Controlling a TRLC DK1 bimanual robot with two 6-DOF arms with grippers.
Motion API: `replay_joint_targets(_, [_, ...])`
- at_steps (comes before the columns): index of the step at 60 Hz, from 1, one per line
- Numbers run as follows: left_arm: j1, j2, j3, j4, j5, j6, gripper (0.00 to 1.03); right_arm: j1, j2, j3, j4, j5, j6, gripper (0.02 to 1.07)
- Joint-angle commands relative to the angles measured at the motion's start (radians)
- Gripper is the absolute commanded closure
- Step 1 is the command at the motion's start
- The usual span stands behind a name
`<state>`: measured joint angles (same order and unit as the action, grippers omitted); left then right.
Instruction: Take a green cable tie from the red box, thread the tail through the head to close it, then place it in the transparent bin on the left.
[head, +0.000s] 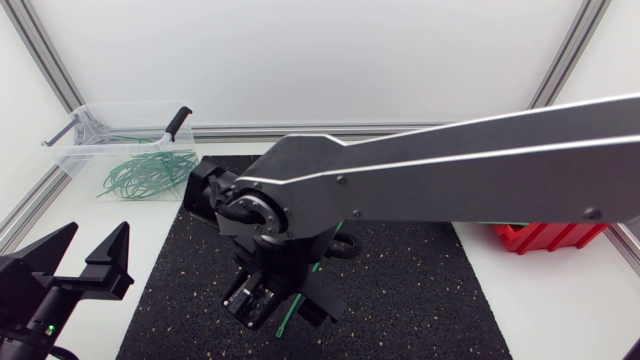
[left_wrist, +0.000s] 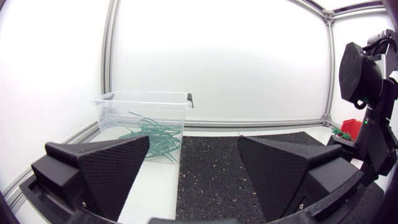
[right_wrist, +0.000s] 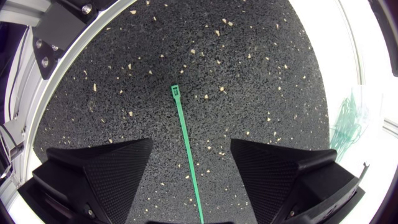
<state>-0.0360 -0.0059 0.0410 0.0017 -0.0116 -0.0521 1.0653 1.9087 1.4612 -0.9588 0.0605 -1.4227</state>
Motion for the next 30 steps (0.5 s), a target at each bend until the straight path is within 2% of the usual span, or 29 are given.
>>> replay_joint_targets(1, [-0.005,0.007,-0.038,-0.028,0.005,0.009,0.04,0.01,0.033,-0.035,0.02,-0.007,-0.039,0.16])
replay_joint_targets(7, [-0.005,0.007,-0.038,-0.028,0.005,0.009,0.04,0.009,0.05,-0.042,0.043,-0.01,-0.05,0.17])
replay_joint_targets(17, [-0.002,0.007,-0.038,-0.028,0.005,0.009,0.04,0.012,0.075,-0.044,0.054,-0.037,-0.067,0.26])
replay_joint_targets(24, [-0.002,0.007,-0.038,-0.028,0.005,0.009,0.04,0.013,0.095,-0.045,0.06,-0.05,-0.073,0.46])
replay_joint_targets(30, [-0.001,0.007,-0.038,-0.028,0.005,0.009,0.04,0.013,0.108,-0.047,0.068,-0.054,-0.074,0.48])
